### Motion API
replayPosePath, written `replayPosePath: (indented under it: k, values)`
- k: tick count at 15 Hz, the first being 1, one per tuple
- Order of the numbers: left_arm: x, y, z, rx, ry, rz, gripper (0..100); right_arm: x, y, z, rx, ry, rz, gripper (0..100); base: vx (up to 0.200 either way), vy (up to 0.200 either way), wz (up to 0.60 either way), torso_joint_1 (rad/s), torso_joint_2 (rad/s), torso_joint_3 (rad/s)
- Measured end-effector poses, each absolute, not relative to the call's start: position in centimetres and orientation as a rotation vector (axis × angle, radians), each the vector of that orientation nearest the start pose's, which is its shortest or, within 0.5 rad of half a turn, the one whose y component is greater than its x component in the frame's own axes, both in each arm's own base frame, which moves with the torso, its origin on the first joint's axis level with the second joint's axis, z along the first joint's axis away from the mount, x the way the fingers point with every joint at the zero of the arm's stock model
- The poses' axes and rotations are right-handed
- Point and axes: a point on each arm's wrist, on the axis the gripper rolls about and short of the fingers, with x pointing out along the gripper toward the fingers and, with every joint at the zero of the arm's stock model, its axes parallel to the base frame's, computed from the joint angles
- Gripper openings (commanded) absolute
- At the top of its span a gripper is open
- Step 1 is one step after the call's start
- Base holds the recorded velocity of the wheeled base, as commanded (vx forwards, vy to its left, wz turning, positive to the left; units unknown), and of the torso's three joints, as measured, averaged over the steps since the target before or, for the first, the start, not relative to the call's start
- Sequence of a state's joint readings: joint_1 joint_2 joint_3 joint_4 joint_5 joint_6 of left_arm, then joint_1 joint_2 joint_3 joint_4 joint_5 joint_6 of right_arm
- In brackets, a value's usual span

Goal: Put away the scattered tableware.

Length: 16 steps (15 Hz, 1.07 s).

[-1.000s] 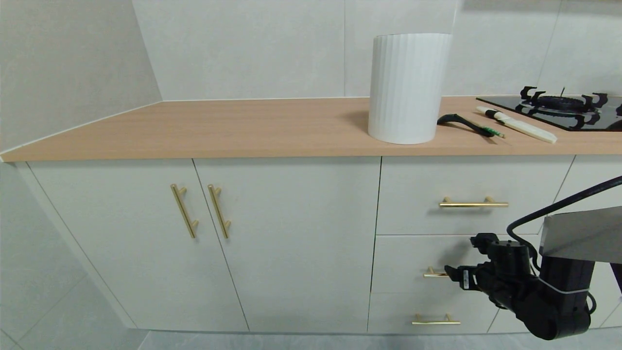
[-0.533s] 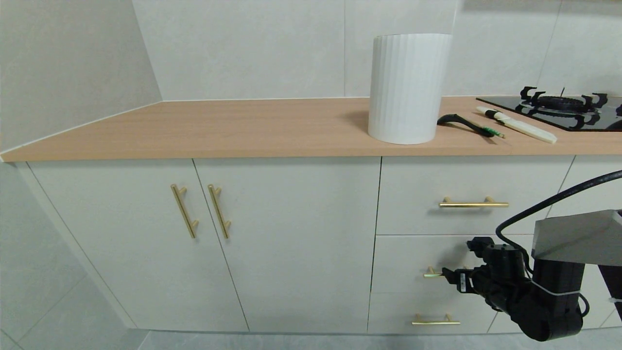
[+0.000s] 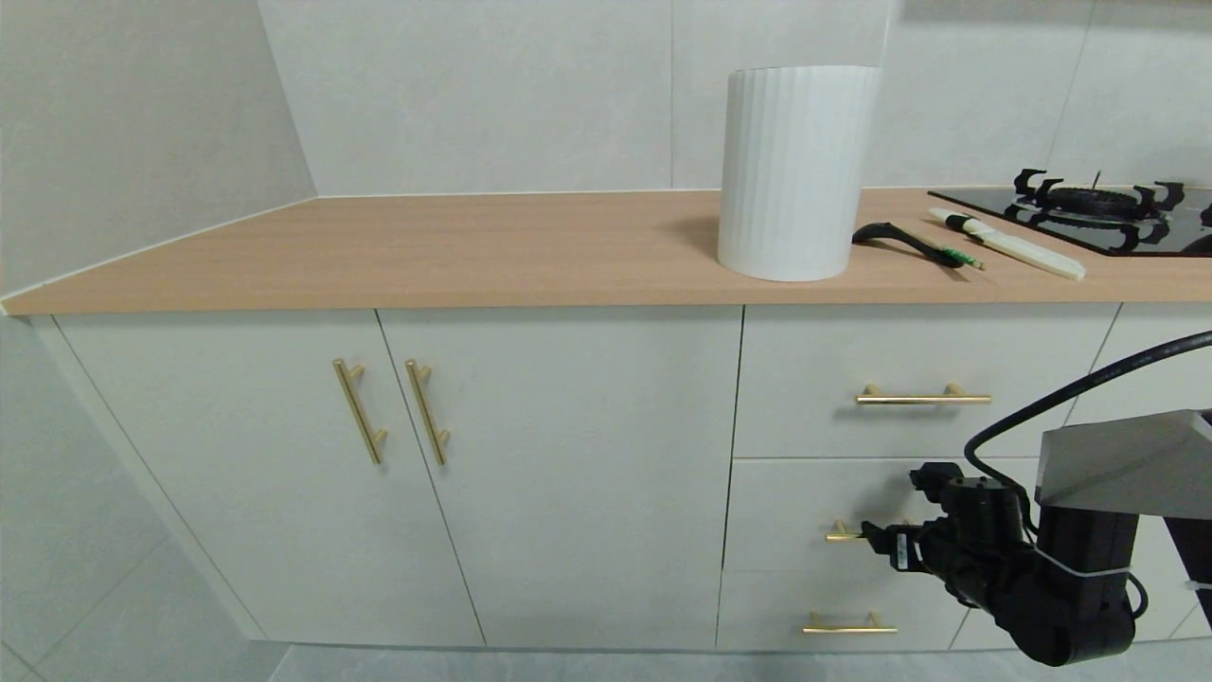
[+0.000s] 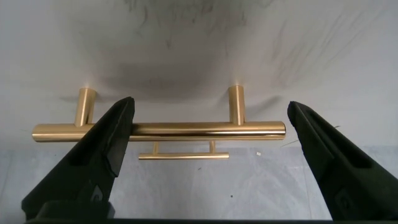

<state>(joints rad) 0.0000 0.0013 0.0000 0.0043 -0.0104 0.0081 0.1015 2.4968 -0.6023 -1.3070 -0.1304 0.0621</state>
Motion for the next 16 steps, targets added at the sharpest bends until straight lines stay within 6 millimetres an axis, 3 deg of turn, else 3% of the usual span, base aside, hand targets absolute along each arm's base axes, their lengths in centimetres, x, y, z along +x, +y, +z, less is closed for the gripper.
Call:
replayPosePath:
  k: [10, 12, 16]
  values:
    - [-2.3, 0.0, 7.5, 0.008, 0.005, -0.011, 100, 33.0, 3.1, -6.4, -0.023, 0.615, -0.042, 100, 0.000, 0.000, 0.00, 0.000, 0.00, 0.000]
    - [-2.3, 0.0, 7.5, 0.008, 0.006, -0.011, 100, 31.5, 3.1, -5.5, -0.089, 0.666, -0.016, 100, 0.000, 0.000, 0.00, 0.000, 0.00, 0.000]
    - [-2.3, 0.0, 7.5, 0.008, 0.005, -0.011, 100, 28.0, 2.7, -1.7, -0.157, 0.713, 0.026, 100, 0.000, 0.000, 0.00, 0.000, 0.00, 0.000]
